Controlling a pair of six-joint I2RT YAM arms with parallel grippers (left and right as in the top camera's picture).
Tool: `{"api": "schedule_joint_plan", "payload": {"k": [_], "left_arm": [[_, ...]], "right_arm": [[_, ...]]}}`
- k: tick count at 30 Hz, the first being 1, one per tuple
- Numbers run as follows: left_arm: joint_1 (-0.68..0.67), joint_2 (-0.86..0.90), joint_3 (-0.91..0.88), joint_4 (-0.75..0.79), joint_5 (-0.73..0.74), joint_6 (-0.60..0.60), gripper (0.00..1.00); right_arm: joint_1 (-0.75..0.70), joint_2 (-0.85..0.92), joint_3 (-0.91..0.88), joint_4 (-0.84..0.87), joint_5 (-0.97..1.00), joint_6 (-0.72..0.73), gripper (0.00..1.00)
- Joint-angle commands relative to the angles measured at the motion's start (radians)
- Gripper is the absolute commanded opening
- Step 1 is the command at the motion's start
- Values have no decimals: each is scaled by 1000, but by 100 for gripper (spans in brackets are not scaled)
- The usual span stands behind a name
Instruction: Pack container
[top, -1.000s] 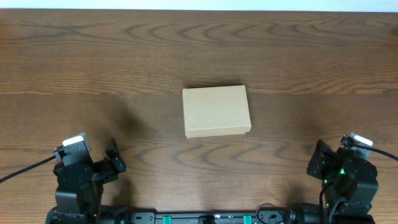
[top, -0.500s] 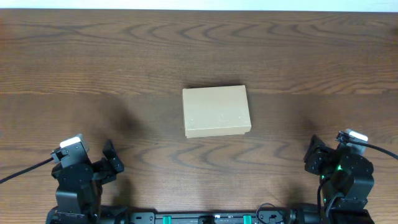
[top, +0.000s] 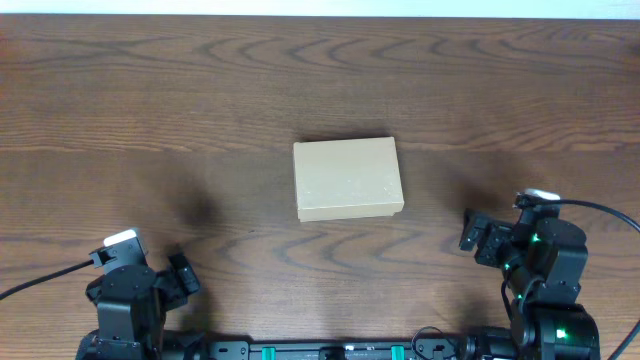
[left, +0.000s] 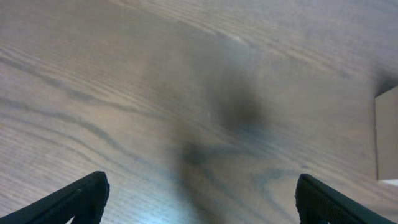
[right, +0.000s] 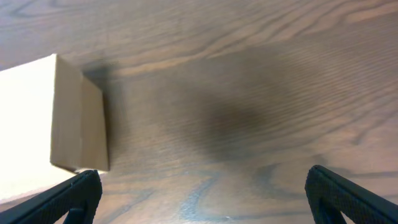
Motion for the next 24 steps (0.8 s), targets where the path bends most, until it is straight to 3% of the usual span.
{"api": "schedule_joint_plan", "payload": {"k": [1, 7, 18, 24], "left_arm": [[-4, -2, -1, -23, -17, -3, 95], [-4, -2, -1, -58, -17, -3, 95], [-4, -2, -1, -62, -17, -3, 95], [-4, -2, -1, -62, -17, -3, 95]], "right_arm": [[2, 22, -10, 4, -45, 18, 99], [2, 26, -10, -8, -42, 14, 99], [2, 26, -10, -214, 4, -31, 99], [2, 25, -10, -147, -2, -83, 99]]}}
